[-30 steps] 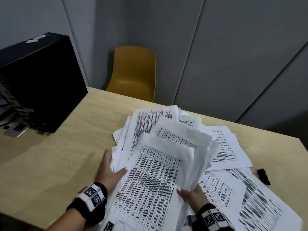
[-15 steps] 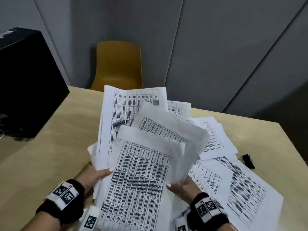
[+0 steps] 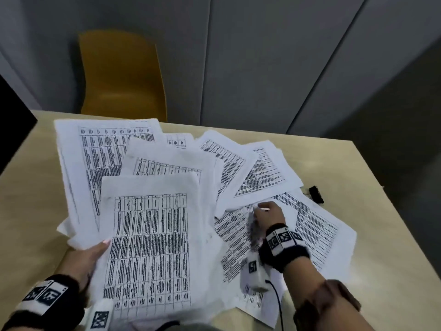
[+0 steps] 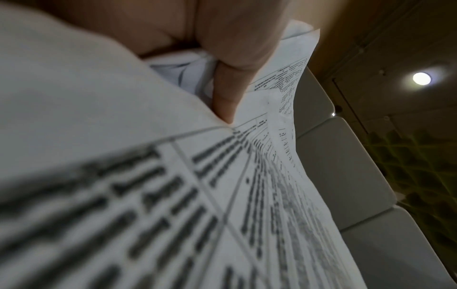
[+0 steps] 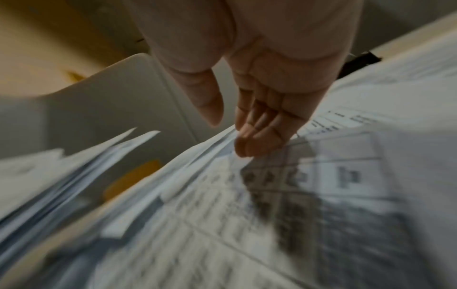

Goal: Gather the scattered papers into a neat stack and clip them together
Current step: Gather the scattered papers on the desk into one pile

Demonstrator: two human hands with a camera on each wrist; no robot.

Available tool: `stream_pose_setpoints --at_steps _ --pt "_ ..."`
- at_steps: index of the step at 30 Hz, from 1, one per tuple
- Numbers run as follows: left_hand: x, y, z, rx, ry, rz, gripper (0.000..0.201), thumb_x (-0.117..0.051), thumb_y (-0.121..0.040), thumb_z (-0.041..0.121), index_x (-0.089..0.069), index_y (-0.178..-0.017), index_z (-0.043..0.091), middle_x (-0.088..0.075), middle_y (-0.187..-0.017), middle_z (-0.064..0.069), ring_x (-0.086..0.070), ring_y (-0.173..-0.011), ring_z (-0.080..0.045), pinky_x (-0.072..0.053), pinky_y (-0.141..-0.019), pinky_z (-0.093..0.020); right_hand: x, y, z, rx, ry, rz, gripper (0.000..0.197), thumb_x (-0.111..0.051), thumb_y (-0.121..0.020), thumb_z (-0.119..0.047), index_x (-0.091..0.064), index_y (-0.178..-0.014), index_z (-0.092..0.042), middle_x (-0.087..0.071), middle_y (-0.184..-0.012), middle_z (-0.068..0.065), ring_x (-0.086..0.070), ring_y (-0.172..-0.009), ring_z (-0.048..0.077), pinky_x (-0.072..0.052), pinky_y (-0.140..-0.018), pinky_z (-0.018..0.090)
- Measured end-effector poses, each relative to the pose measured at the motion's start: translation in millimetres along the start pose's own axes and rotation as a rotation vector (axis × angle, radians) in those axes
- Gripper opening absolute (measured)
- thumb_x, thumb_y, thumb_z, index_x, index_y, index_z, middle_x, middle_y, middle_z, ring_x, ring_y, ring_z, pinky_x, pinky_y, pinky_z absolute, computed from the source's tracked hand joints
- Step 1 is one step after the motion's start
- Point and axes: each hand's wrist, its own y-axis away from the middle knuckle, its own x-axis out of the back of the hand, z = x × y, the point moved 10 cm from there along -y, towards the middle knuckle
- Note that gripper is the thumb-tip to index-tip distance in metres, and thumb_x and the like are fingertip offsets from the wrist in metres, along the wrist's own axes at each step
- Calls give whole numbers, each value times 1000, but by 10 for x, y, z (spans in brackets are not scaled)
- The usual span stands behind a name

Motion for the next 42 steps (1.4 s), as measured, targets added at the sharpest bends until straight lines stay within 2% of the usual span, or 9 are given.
stream_pose_setpoints --at_steps 2,6,12,15,20,26,33,39,42 --pt "81 -35 -58 11 11 15 36 -53 -89 4 -49 -123 -10 -57 -125 -13 -59 -107 -21 -31 -100 -34 18 -151 4 -93 -85 15 26 -62 -84 -23 -65 -92 1 -66 -93 19 -64 -94 33 -46 -75 29" --pt "304 -130 -220 40 58 75 11 -56 -87 4 -62 -97 2 -75 -78 1 -69 -65 -10 -36 -95 -37 25 -237 -22 -251 -278 92 67 -67 -82 -28 -31 -130 3 -51 -105 18 -59 -95 34 -44 -74 35" --pt "335 -139 -293 41 86 99 23 -54 -88 2 -59 -111 1 -73 -91 2 -61 -93 -19 -35 -96 -36 -152 -325 -12 -251 -296 124 71 -68 -75 -23 -29 -133 -6 -53 -127 19 -58 -101 29 -49 -85 42" --pt "349 -154 -302 45 125 87 15 -55 -87 2 -61 -100 8 -73 -72 10 -63 -82 -11 -36 -97 -37 -154 -218 -2 -291 -420 157 67 -64 -80 -11 -22 -131 -17 -50 -109 16 -55 -77 27 -43 -59 30" --pt "368 -216 -319 51 171 62 29 -55 -86 1 -58 -115 4 -73 -86 4 -59 -101 -22 -35 -102 -38 -54 -128 -113 -97 -232 136 88 -59 -84 1 -4 -148 -23 -54 -91 8 -56 -86 25 -45 -77 33" --pt "384 -216 -330 47 166 59 15 -58 -84 3 -64 -96 10 -74 -91 -1 -63 -95 -20 -37 -98 -38 -164 -165 -141 23 27 -38 50 -56 -79 4 -49 -128 -9 -66 -90 8 -63 -87 24 -50 -79 31" --pt "367 -180 -358 91 173 47 31 -63 -80 7 -62 -110 1 -71 -105 -11 -60 -106 -29 -37 -102 -44 -97 94 -580 151 239 219 63 -64 -80 -35 -36 -133 -14 -45 -132 15 -40 -123 33 -36 -100 42" --pt "378 -170 -381 112 188 37 38 -57 -86 6 -54 -122 -4 -62 -117 -18 -57 -108 -30 -37 -101 -42 -846 -8 -878 102 418 -84 76 -60 -76 -58 -41 -127 -5 -45 -133 16 -43 -123 34 -40 -101 44" --pt "490 -173 -383 61 176 87 25 -53 -87 -2 -58 -111 -1 -75 -89 0 -61 -92 -21 -37 -97 -38 -843 5 -929 67 440 28 93 -62 -72 -62 -25 -135 -3 -31 -141 17 -30 -131 34 -32 -103 49"
